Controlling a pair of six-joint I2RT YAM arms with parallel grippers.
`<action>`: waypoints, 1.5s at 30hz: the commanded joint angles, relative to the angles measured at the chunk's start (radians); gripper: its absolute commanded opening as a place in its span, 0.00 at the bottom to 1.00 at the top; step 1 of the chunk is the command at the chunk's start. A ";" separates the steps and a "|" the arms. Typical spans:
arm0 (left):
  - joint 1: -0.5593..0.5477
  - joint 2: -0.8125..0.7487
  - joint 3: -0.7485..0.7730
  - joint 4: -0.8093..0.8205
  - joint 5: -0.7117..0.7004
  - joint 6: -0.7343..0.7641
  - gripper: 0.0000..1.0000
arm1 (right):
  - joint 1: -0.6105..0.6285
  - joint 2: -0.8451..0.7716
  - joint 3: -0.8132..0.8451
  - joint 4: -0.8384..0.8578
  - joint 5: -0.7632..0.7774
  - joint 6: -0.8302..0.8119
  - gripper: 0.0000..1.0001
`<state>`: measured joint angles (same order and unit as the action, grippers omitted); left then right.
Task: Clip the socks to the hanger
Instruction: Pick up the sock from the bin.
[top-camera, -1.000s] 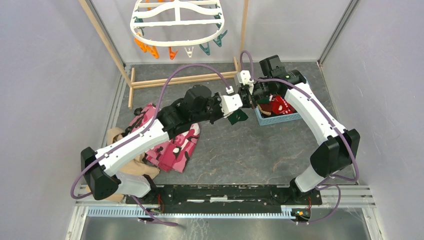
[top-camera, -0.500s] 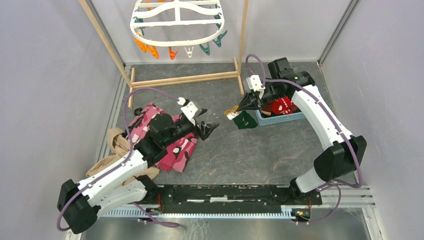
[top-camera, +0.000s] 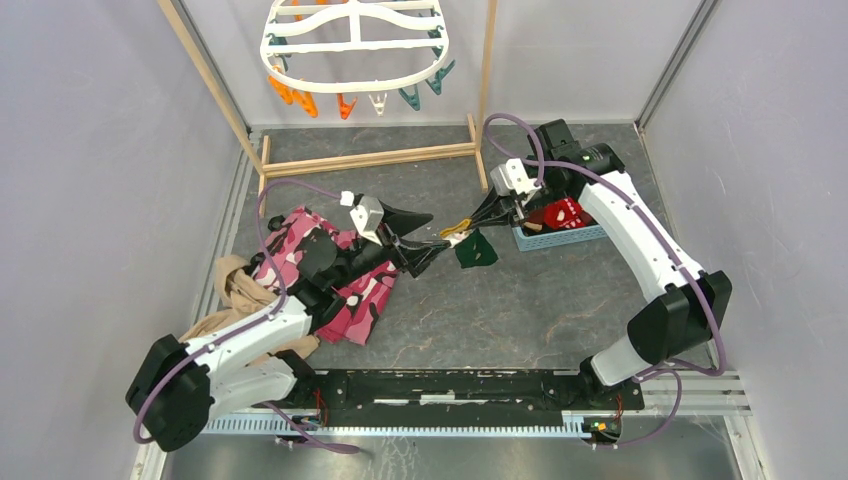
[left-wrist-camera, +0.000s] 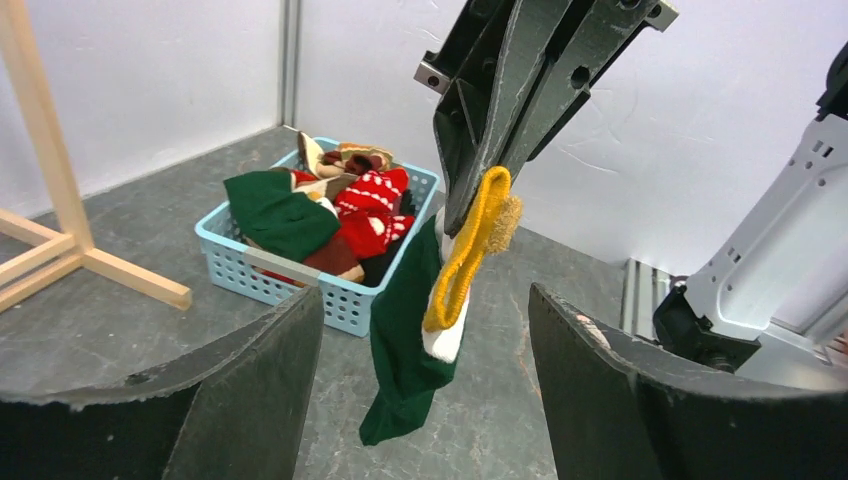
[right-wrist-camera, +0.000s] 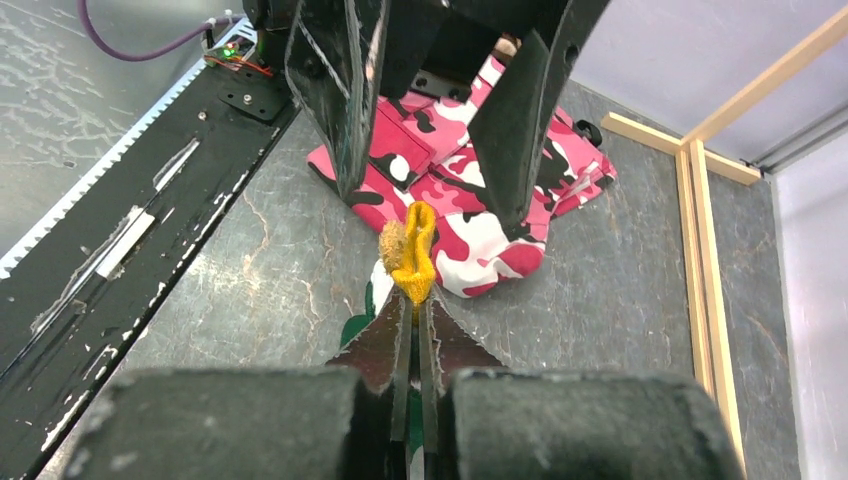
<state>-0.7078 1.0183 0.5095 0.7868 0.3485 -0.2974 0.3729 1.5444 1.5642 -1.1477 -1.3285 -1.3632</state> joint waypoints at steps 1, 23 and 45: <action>0.005 0.044 -0.003 0.146 0.050 -0.079 0.80 | 0.015 -0.009 0.047 -0.015 -0.054 -0.024 0.00; 0.020 0.042 0.042 0.044 0.110 -0.025 0.02 | 0.020 -0.005 0.025 0.027 -0.004 0.030 0.10; 0.029 -0.056 0.278 -0.580 0.067 0.379 0.02 | 0.096 0.006 0.021 0.152 0.082 0.206 0.42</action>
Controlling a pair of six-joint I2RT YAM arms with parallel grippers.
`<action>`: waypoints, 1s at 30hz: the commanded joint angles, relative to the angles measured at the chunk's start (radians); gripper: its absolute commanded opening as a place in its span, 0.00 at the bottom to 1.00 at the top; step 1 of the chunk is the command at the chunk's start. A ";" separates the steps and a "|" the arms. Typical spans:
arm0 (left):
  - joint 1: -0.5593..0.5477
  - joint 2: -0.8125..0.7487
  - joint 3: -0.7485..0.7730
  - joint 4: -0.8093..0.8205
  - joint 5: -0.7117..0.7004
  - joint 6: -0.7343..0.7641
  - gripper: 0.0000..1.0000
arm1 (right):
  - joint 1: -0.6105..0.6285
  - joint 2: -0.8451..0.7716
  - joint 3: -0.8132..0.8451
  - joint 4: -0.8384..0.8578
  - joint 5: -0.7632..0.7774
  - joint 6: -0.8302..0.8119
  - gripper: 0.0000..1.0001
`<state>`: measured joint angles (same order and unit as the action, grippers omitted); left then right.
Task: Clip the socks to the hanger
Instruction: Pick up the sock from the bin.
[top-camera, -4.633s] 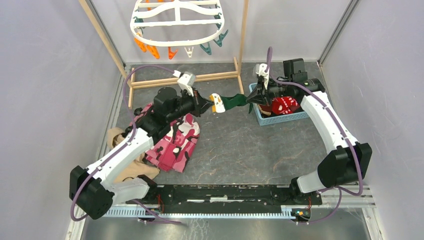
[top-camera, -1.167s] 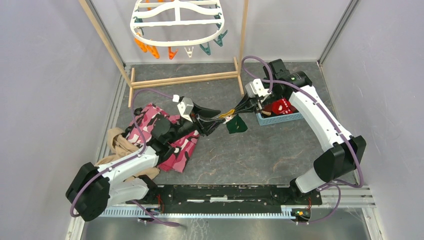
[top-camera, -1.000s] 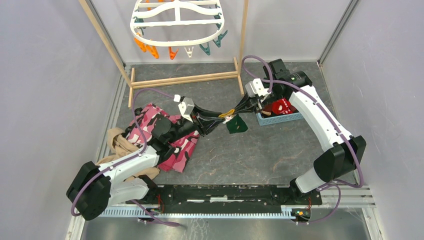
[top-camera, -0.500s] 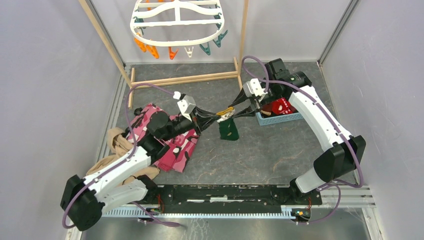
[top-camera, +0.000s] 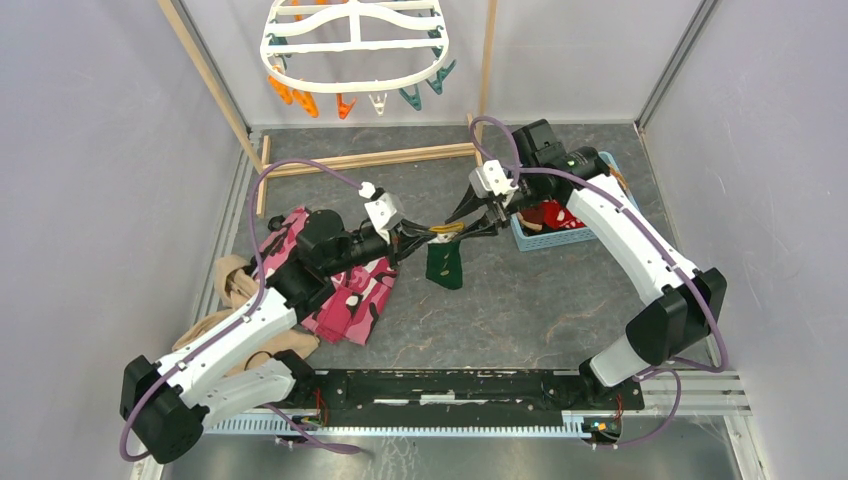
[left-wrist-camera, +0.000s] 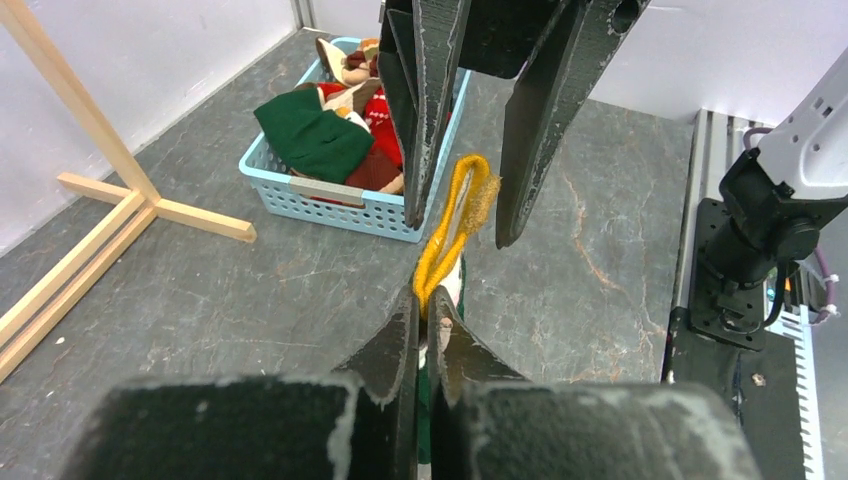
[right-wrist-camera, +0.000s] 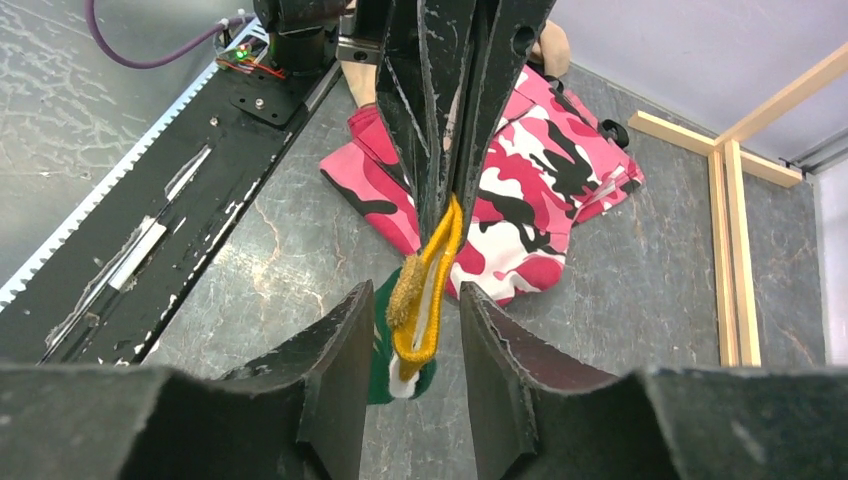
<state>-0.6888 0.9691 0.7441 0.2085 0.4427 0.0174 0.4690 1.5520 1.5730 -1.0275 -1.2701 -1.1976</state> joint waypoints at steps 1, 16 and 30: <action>0.013 -0.012 0.043 0.004 -0.026 0.063 0.02 | 0.000 -0.004 0.005 0.033 0.029 0.041 0.43; 0.041 -0.010 0.046 0.031 -0.008 0.049 0.02 | 0.008 -0.004 -0.008 0.005 0.027 -0.023 0.38; 0.049 0.059 0.053 0.123 -0.084 -0.108 0.13 | 0.052 -0.020 -0.043 0.029 -0.015 0.028 0.00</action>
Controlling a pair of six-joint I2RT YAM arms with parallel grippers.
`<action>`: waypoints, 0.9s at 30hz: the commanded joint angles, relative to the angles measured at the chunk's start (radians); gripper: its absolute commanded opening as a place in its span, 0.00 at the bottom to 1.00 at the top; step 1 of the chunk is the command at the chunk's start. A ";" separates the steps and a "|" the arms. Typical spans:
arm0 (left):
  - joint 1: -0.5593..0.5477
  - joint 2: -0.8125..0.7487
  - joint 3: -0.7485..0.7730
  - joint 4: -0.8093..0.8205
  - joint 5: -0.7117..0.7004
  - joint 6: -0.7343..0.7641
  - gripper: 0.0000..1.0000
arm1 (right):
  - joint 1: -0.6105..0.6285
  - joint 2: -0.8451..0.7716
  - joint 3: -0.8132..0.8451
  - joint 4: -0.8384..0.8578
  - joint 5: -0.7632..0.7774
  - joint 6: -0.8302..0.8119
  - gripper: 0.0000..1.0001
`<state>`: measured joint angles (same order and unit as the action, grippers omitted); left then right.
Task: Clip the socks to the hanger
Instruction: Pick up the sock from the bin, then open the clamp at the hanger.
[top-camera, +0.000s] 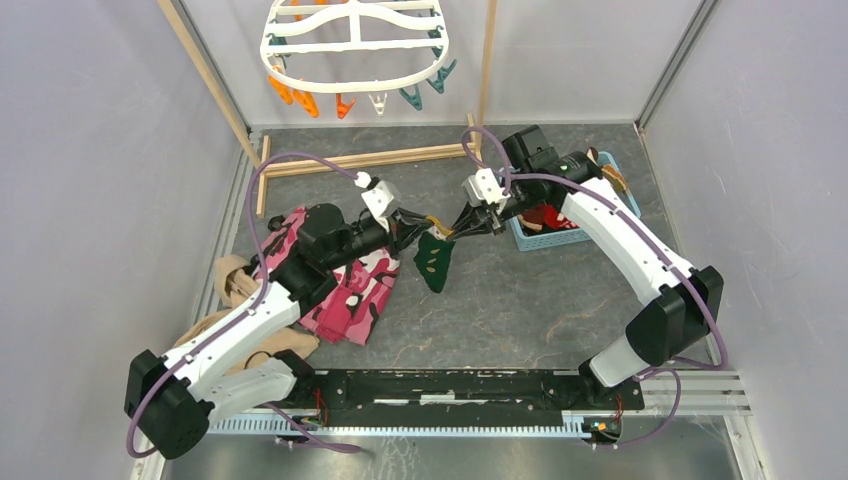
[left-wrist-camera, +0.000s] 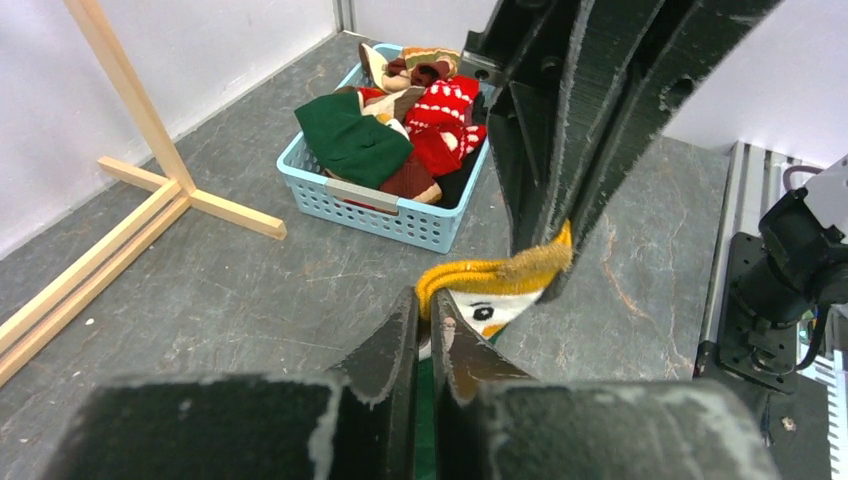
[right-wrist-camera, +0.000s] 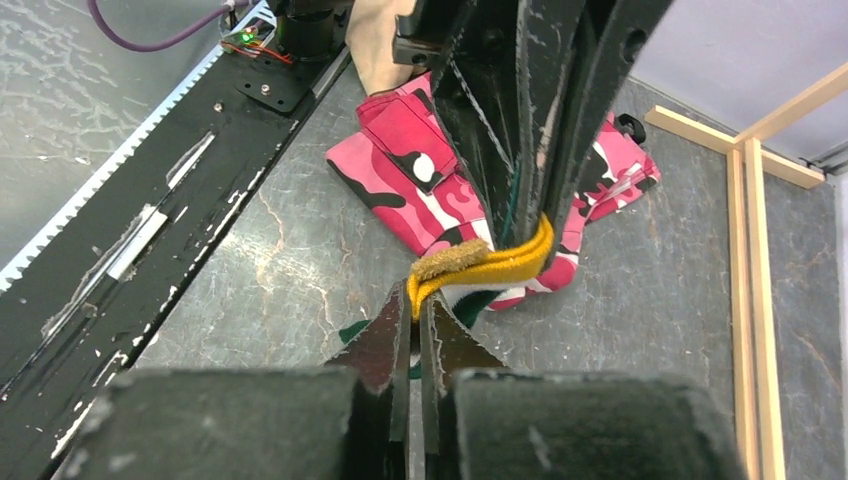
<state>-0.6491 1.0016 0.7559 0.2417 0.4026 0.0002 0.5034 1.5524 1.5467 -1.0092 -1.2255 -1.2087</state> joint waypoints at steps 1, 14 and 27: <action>0.009 0.041 0.042 0.103 -0.039 -0.113 0.20 | 0.023 -0.021 -0.023 0.020 -0.068 0.054 0.00; 0.082 -0.076 0.069 -0.111 -0.215 -0.341 0.99 | -0.022 -0.026 -0.030 0.117 0.052 0.256 0.00; 0.157 -0.067 0.410 -0.516 -0.269 -0.527 1.00 | -0.050 0.036 0.046 0.121 0.057 0.251 0.00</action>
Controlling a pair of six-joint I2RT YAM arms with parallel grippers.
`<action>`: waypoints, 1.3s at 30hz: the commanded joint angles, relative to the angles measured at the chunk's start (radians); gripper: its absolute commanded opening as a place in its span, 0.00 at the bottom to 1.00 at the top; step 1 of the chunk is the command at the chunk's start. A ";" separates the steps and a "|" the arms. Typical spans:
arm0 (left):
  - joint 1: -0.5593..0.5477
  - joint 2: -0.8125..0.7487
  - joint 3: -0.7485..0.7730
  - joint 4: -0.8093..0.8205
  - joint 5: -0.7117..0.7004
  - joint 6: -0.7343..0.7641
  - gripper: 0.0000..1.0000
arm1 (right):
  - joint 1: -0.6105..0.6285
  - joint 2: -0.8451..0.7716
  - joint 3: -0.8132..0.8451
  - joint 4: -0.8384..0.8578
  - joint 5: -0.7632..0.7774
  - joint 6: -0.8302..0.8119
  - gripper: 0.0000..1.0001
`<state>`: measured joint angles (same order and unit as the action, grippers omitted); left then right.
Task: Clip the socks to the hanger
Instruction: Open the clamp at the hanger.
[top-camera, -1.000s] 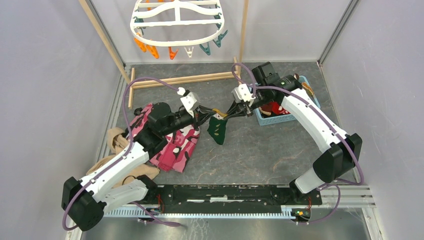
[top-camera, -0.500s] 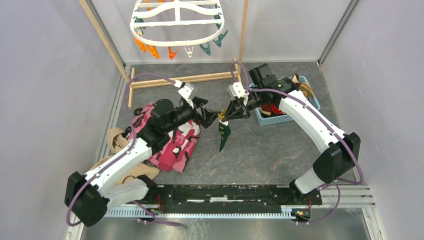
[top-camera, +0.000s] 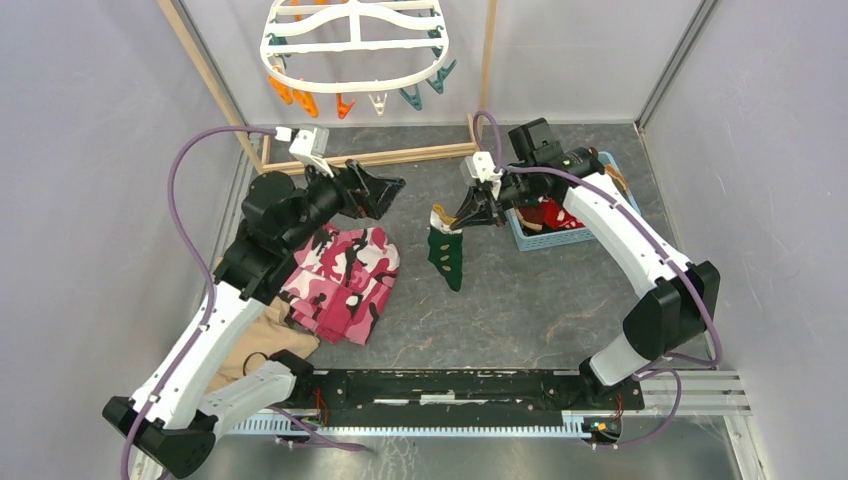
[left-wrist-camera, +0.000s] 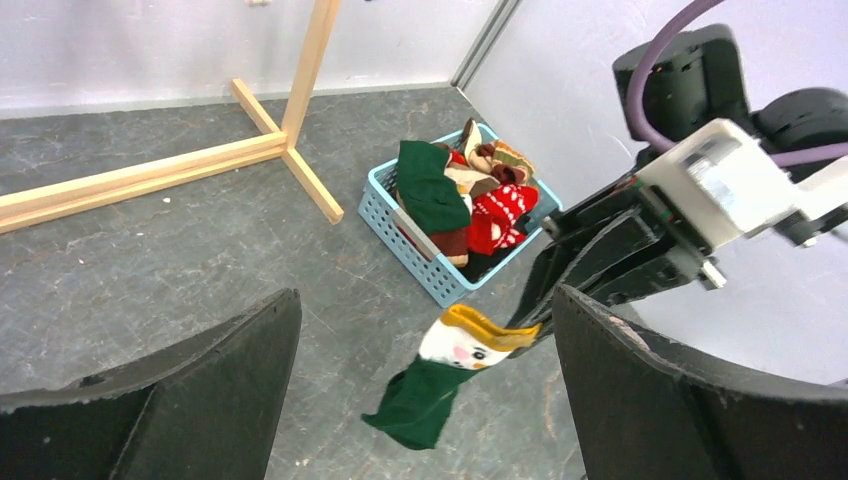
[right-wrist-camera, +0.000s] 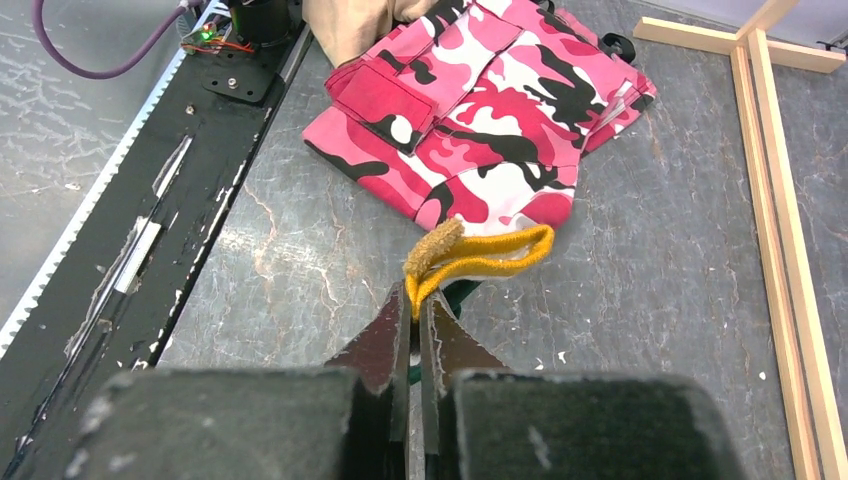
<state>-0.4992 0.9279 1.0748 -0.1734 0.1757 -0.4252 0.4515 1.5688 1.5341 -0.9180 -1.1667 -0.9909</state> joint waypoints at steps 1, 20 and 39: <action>0.007 0.004 0.111 -0.108 -0.064 -0.124 1.00 | 0.001 0.023 0.062 0.042 -0.002 0.051 0.00; 0.086 0.338 0.757 -0.524 -0.180 -0.245 0.68 | -0.006 0.042 0.110 0.155 -0.011 0.231 0.00; -0.207 0.552 0.960 -0.637 -0.739 0.127 0.60 | -0.006 0.033 0.104 0.191 0.007 0.273 0.00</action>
<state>-0.6968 1.4864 2.0579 -0.8658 -0.4259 -0.4168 0.4492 1.6207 1.6024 -0.7551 -1.1645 -0.7319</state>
